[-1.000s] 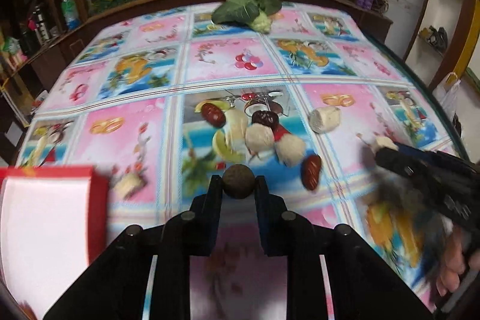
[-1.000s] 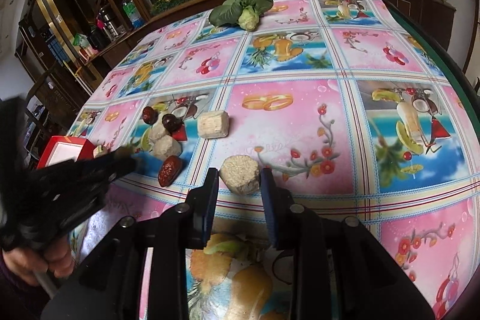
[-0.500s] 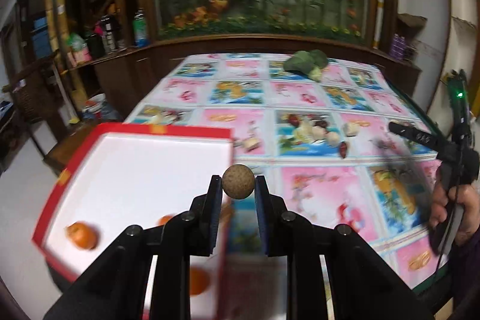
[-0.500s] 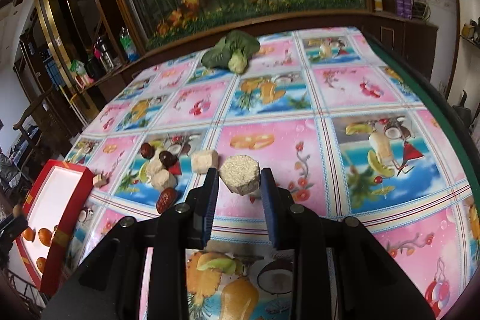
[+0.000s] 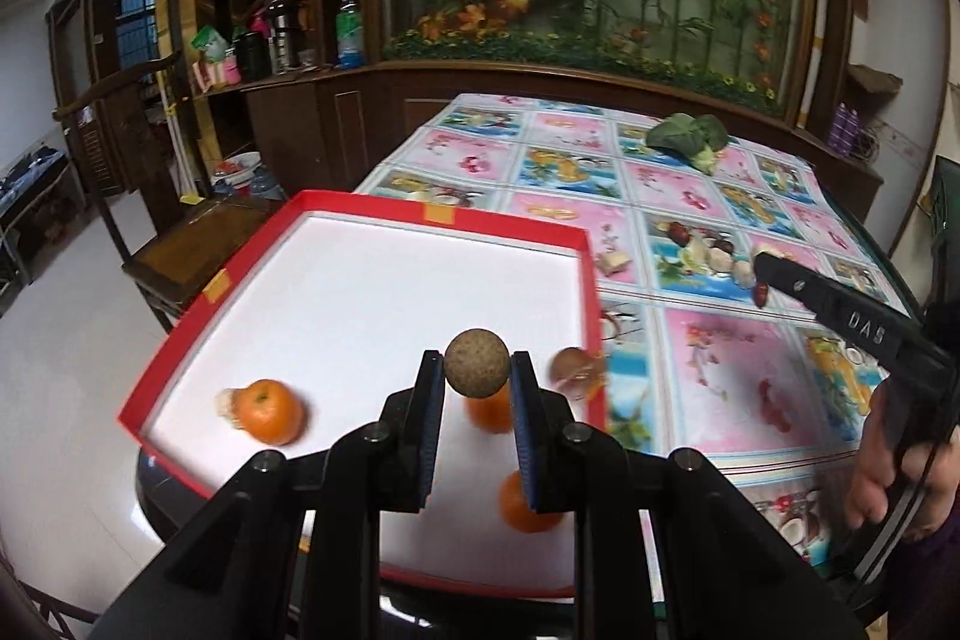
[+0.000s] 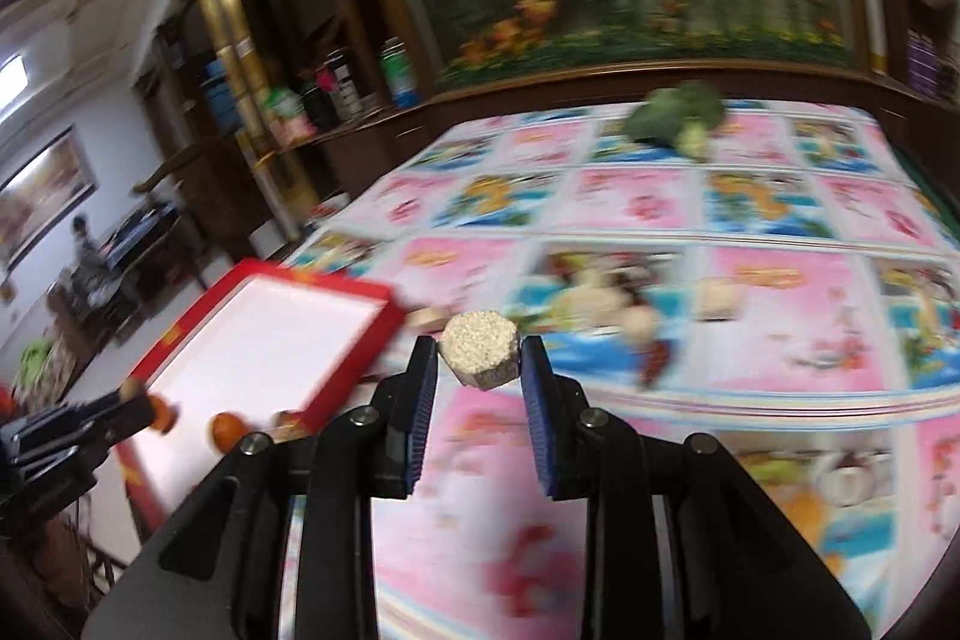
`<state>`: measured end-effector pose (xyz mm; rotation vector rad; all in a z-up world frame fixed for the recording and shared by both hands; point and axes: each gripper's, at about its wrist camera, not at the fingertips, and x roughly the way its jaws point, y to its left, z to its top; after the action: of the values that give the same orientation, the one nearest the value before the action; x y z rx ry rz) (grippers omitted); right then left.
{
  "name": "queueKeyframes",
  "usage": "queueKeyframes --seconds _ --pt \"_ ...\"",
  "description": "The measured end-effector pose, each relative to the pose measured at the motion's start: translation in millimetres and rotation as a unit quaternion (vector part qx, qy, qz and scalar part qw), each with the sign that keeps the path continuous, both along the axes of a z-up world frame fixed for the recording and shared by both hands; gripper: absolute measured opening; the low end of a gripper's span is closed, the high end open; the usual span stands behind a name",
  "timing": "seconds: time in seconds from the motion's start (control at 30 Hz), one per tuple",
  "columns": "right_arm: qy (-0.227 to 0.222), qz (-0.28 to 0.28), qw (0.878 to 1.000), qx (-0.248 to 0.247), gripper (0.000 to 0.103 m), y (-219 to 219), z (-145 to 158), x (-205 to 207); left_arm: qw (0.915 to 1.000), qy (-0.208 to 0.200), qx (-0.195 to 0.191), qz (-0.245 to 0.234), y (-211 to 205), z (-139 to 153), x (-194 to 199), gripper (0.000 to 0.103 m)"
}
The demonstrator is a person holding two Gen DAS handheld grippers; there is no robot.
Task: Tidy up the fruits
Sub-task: 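Carry the brown ball and square cake into the red box and open both grippers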
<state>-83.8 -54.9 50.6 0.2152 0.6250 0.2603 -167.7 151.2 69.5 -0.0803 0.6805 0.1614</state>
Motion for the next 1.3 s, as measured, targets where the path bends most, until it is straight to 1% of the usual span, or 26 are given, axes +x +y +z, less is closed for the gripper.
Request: queueKeyframes --seconds 0.2,0.33,0.43,0.53,0.63,0.8,0.9,1.03,1.2,1.3 --pt "0.010 0.062 0.998 0.006 0.031 64.5 -2.1 13.0 0.9996 0.006 -0.005 0.026 28.4 -6.8 -9.0 0.020" --pt "0.038 0.100 0.994 -0.004 0.031 115.8 -1.4 37.9 0.9986 0.005 -0.006 0.052 48.2 -4.0 -12.3 0.020" --pt "0.053 0.111 0.992 -0.012 0.031 144.9 0.2 54.6 0.9969 0.000 0.003 0.078 63.3 -0.5 -12.0 0.020" --pt "0.054 0.118 0.992 0.005 0.031 164.9 1.9 71.6 0.9945 0.002 0.009 0.104 75.8 -1.9 -4.9 0.020" --pt "0.062 0.130 0.989 0.023 0.031 169.5 -4.0 79.3 0.9921 0.010 0.010 0.125 85.3 -6.0 9.0 0.020" --pt "0.094 0.148 0.984 0.013 0.031 167.9 -22.3 85.1 0.9897 0.032 0.001 0.139 90.7 -16.0 37.8 0.020" --pt "0.105 0.151 0.983 0.011 0.031 163.4 -28.0 85.8 0.9895 0.045 -0.009 0.137 86.6 -23.2 49.4 0.020" --pt "0.134 0.143 0.980 0.020 0.031 160.2 -38.3 90.0 0.9910 0.056 -0.004 0.122 73.2 -28.7 56.2 0.020" --pt "0.122 0.131 0.984 0.006 0.031 159.2 -35.7 86.6 0.9906 0.070 0.001 0.117 72.1 -33.8 55.6 0.020" --pt "0.126 0.130 0.983 0.002 0.031 159.3 -39.1 87.3 0.9898 0.075 0.001 0.121 75.3 -34.9 52.5 0.020"
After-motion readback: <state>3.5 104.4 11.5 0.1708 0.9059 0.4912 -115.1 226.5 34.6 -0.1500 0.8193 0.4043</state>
